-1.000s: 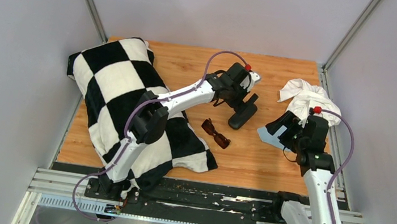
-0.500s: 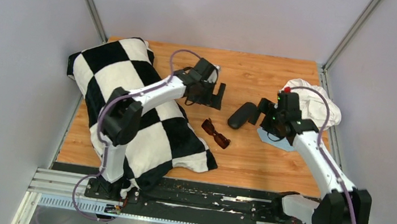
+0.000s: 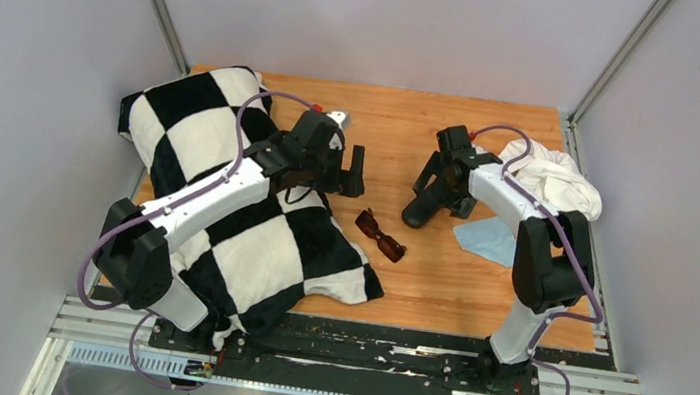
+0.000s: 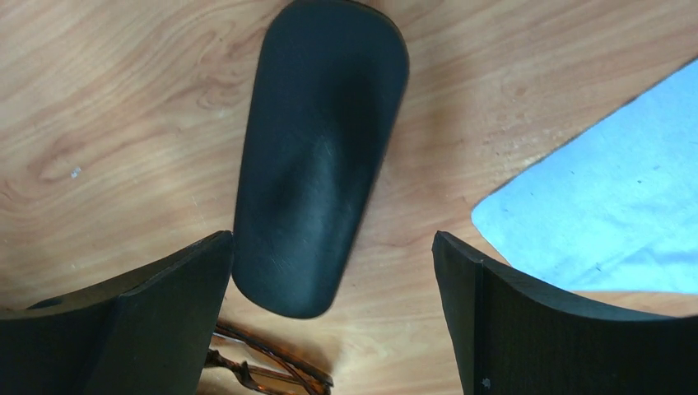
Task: Organize the sunglasses
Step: Pick up the sunglasses case from the center of the board.
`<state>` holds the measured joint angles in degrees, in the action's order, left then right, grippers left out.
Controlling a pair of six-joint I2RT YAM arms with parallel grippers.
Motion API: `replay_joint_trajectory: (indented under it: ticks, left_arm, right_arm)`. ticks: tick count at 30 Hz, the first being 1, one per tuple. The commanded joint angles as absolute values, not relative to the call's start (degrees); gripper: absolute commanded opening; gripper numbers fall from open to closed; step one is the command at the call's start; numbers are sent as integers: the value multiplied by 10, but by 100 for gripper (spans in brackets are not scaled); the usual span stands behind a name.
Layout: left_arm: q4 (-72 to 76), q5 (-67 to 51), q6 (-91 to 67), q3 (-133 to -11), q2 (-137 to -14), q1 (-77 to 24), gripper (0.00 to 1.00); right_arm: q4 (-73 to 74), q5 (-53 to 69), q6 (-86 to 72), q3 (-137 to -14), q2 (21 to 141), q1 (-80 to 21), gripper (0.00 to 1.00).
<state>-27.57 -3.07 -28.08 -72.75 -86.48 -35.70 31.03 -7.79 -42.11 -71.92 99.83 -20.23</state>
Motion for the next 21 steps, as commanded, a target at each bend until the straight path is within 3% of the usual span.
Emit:
replay_joint_trajectory:
  ticks: [1,5,21]
  left_arm:
    - [-271,-1,-296,-683,-831,-357,98]
    - [-265,-7,-300,-668,-827,-357,98]
    - [-243,-59,-314,-655,-852,-357,98]
  right_arm:
    - [339,-115,-459,-765,1038,-216,97]
    - [341,-104,-465,-788,1081,-221,95]
    - [357,-118,-456,-804,1114,-224,61]
